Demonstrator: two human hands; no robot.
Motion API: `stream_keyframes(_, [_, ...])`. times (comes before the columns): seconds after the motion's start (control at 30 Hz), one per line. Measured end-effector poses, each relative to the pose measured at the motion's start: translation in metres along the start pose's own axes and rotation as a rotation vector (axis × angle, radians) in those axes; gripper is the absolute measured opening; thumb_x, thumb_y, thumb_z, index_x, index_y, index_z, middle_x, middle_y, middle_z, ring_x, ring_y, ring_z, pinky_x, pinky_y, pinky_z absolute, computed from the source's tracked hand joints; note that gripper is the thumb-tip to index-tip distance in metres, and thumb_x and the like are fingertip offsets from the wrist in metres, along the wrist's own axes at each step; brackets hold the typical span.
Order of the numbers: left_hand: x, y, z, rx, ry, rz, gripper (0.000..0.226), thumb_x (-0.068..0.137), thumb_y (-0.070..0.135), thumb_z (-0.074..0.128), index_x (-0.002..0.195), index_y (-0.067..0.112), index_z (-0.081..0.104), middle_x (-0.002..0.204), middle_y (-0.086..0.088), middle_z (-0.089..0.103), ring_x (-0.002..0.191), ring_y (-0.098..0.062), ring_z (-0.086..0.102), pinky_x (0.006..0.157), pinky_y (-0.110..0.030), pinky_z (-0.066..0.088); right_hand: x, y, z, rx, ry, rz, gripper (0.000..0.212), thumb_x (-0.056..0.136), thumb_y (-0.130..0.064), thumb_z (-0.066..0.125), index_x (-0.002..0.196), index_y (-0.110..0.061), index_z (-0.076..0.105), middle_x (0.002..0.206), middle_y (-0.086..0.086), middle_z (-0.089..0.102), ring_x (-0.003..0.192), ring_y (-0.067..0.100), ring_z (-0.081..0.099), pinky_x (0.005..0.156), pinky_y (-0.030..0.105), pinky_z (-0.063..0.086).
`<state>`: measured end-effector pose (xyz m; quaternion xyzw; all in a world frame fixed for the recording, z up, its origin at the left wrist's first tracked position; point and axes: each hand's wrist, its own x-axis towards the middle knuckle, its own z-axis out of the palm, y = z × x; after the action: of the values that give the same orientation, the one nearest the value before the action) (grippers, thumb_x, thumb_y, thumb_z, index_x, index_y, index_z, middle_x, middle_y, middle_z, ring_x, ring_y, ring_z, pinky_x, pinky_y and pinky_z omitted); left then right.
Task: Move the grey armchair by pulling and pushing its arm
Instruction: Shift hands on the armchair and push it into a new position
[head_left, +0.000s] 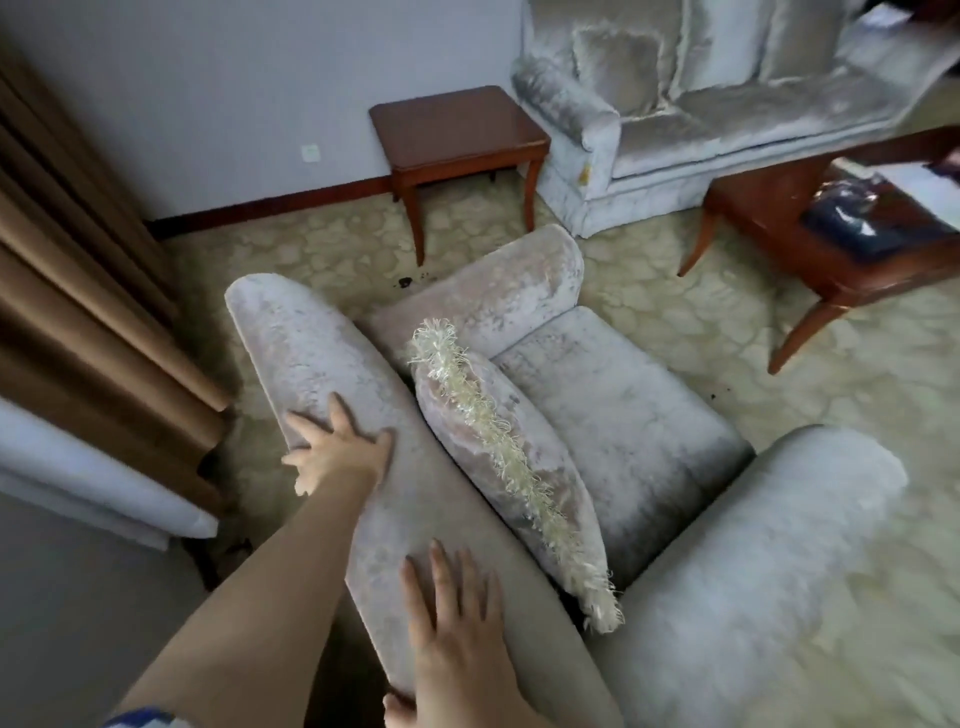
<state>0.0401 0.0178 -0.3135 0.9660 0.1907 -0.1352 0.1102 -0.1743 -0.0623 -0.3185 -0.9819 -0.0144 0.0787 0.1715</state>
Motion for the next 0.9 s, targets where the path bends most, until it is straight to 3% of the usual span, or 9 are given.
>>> stream_keyframes(0.1, [0.005,0.001,0.01,0.0,0.09,0.04,0.086,0.081,0.069,0.035,0.147,0.035,-0.008,0.155,-0.014,-0.016,0.126,-0.05,0.026,0.092,-0.055,0.041,0.009,0.0,-0.001,0.05,0.213,0.065,0.029,0.086,-0.037,0.057,0.114,-0.034,0.061,0.114,-0.001,0.069,0.098,0.021,0.069,0.072,0.043,0.058])
stream_keyframes(0.17, [0.004,0.003,0.013,0.007,0.118,0.033,0.086,0.08,0.069,0.035,0.148,0.034,-0.006,0.155,-0.014,-0.014,0.124,-0.049,0.029,0.092,-0.055,0.04,0.01,0.0,0.006,0.061,0.172,0.08,0.035,0.095,-0.02,0.032,0.11,-0.035,0.06,0.105,-0.004,0.072,0.091,0.022,0.071,0.067,0.043,0.058])
stream_keyframes(0.3, [0.012,0.007,0.02,0.034,0.164,0.018,0.087,0.08,0.069,0.036,0.148,0.032,-0.005,0.154,-0.016,-0.012,0.126,-0.05,0.027,0.095,-0.054,0.038,0.028,0.014,0.001,0.087,0.146,0.168,0.026,0.096,-0.026,0.033,0.111,-0.037,0.052,0.103,-0.008,0.072,0.087,0.019,0.071,0.064,0.041,0.058])
stream_keyframes(0.5, [0.007,0.017,0.018,0.016,0.112,0.02,0.085,0.083,0.064,0.037,0.149,0.029,-0.003,0.154,-0.02,-0.012,0.129,-0.052,0.02,0.098,-0.055,0.032,0.021,0.021,0.004,0.013,0.183,0.144,0.037,0.079,-0.025,0.046,0.115,-0.033,0.051,0.109,-0.001,0.071,0.093,0.026,0.07,0.072,0.044,0.057])
stream_keyframes(0.63, [0.044,-0.002,0.003,-0.205,0.106,0.059,0.082,0.083,0.058,0.045,0.148,0.029,0.005,0.155,-0.012,-0.001,0.125,-0.047,0.028,0.1,-0.053,0.029,0.023,0.011,-0.008,-0.036,0.161,0.06,0.028,0.071,-0.045,0.064,0.095,-0.033,0.073,0.096,0.002,0.073,0.08,0.025,0.071,0.073,0.035,0.055])
stream_keyframes(0.7, [0.09,-0.011,-0.011,-0.326,0.109,0.089,0.084,0.081,0.058,0.049,0.148,0.028,0.007,0.154,-0.014,0.002,0.125,-0.048,0.03,0.102,-0.053,0.029,0.036,0.01,-0.023,-0.05,0.017,0.092,0.067,0.039,-0.071,0.069,0.094,-0.032,0.074,0.097,0.001,0.072,0.08,0.021,0.07,0.073,0.032,0.056])
stream_keyframes(0.77, [0.146,-0.012,-0.027,-0.405,0.067,0.052,0.086,0.081,0.059,0.047,0.149,0.029,0.002,0.154,-0.015,-0.002,0.129,-0.048,0.027,0.105,-0.054,0.026,0.055,0.008,-0.033,-0.047,-0.058,0.164,0.086,0.035,-0.081,0.059,0.103,-0.03,0.072,0.105,0.002,0.07,0.087,0.019,0.069,0.071,0.033,0.057])
stream_keyframes(0.83, [0.198,-0.001,-0.044,-0.4,0.054,0.042,0.088,0.081,0.062,0.043,0.149,0.03,-0.003,0.155,-0.015,-0.006,0.132,-0.047,0.023,0.106,-0.055,0.024,0.083,-0.006,-0.04,-0.063,-0.06,0.202,0.094,0.042,-0.079,0.058,0.119,-0.026,0.065,0.121,0.006,0.062,0.102,0.023,0.065,0.082,0.034,0.055])
stream_keyframes(0.9, [0.239,0.012,-0.059,-0.368,0.064,0.039,0.092,0.079,0.065,0.042,0.149,0.028,-0.006,0.156,-0.014,-0.006,0.135,-0.044,0.02,0.107,-0.054,0.023,0.121,-0.027,-0.036,0.021,-0.052,0.239,0.098,0.063,-0.073,0.054,0.145,-0.025,0.031,0.148,0.011,0.031,0.133,0.028,0.036,0.108,0.04,0.032])
